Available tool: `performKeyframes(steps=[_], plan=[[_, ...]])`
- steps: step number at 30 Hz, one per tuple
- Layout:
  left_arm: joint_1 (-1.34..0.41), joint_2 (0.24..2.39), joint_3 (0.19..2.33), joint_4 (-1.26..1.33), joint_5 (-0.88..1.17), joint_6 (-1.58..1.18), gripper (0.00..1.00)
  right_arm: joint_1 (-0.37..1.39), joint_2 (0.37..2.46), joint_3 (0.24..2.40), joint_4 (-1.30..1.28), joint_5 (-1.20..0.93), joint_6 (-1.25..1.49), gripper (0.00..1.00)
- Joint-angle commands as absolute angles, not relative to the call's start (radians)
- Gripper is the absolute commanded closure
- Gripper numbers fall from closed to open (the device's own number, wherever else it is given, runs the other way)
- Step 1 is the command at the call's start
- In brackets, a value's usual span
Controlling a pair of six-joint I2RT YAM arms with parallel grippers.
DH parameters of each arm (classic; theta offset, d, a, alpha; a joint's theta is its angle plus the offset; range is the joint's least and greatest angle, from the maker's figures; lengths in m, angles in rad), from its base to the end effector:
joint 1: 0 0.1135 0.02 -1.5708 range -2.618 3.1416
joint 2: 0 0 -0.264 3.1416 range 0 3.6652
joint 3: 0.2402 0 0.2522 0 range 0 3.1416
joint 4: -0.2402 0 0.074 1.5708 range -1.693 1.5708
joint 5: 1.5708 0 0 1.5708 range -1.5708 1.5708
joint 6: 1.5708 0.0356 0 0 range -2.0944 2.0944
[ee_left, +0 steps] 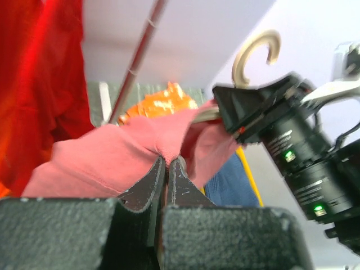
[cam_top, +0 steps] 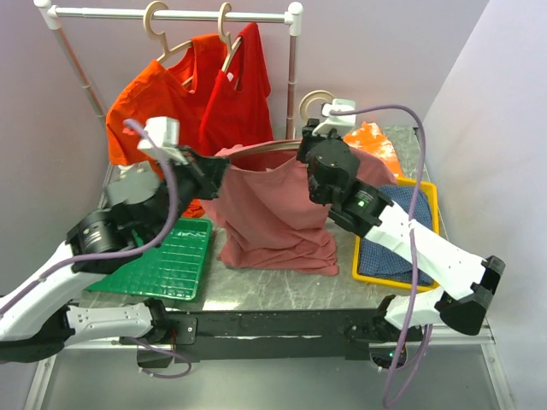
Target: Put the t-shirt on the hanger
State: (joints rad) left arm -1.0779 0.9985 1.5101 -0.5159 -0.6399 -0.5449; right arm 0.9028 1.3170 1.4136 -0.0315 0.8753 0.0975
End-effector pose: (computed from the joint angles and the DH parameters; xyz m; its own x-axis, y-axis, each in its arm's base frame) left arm 0.0962 -0.1342 0.5072 -0.2216 -0.4662 -0.8565 0.3617 0.7764 -0.5161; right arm 0.2001 0.2094 0.4587 0.0373 0.1480 -0.9883 -0.0323 0.9886 0.1469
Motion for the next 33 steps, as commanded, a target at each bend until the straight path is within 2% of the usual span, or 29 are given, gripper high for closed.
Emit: performKeyframes(steps=[1, 4, 8, 13, 15, 16, 18, 19, 21, 22, 28, 30, 31, 33], plan=[[-1.109, 1.109, 1.604, -0.494, -0.529, -0.558, 0.99, 0.916, 1.313, 1.469, -0.023, 0.936, 0.103, 1.0], [-1.207, 1.178, 1.649, -0.459, -0.606, -0.542, 0.99, 0.951, 1.351, 1.491, -0.021, 0.96, 0.092, 1.0], [-1.218, 1.221, 1.637, -0.388, -0.621, -0.517, 0.99, 0.972, 1.342, 1.454, -0.003, 0.885, 0.132, 1.0], [-1.07, 1.264, 1.686, -0.408, -0.452, -0.508, 0.99, 0.994, 1.269, 1.396, 0.028, 0.784, 0.15, 1.0], [-1.054, 1.269, 1.692, -0.406, -0.414, -0.476, 0.91, 0.994, 1.244, 1.362, 0.029, 0.767, 0.161, 1.0], [-1.048, 1.272, 1.701, -0.417, -0.405, -0.469, 0.81, 0.991, 1.22, 1.353, 0.031, 0.753, 0.163, 1.0], [-1.035, 1.279, 1.718, -0.448, -0.394, -0.456, 0.79, 0.988, 1.204, 1.338, 0.012, 0.747, 0.175, 1.0], [-1.019, 1.278, 1.72, -0.456, -0.393, -0.451, 0.73, 0.986, 1.194, 1.336, 0.006, 0.749, 0.178, 1.0], [-1.005, 1.255, 1.721, -0.483, -0.376, -0.431, 0.56, 0.985, 1.18, 1.328, -0.02, 0.753, 0.179, 1.0], [-0.997, 1.244, 1.717, -0.489, -0.371, -0.417, 0.39, 0.982, 1.166, 1.324, -0.023, 0.75, 0.179, 1.0], [-0.979, 1.166, 1.744, -0.625, -0.262, -0.31, 0.18, 0.953, 1.147, 1.341, -0.084, 0.69, 0.178, 1.0], [-0.979, 1.149, 1.787, -0.675, -0.255, -0.275, 0.16, 0.951, 1.14, 1.336, -0.091, 0.661, 0.167, 1.0], [-0.979, 1.126, 1.793, -0.705, -0.264, -0.265, 0.1, 0.951, 1.135, 1.329, -0.087, 0.652, 0.164, 1.0], [-0.977, 1.111, 1.815, -0.756, -0.268, -0.229, 0.11, 0.95, 1.124, 1.31, -0.081, 0.621, 0.155, 1.0]])
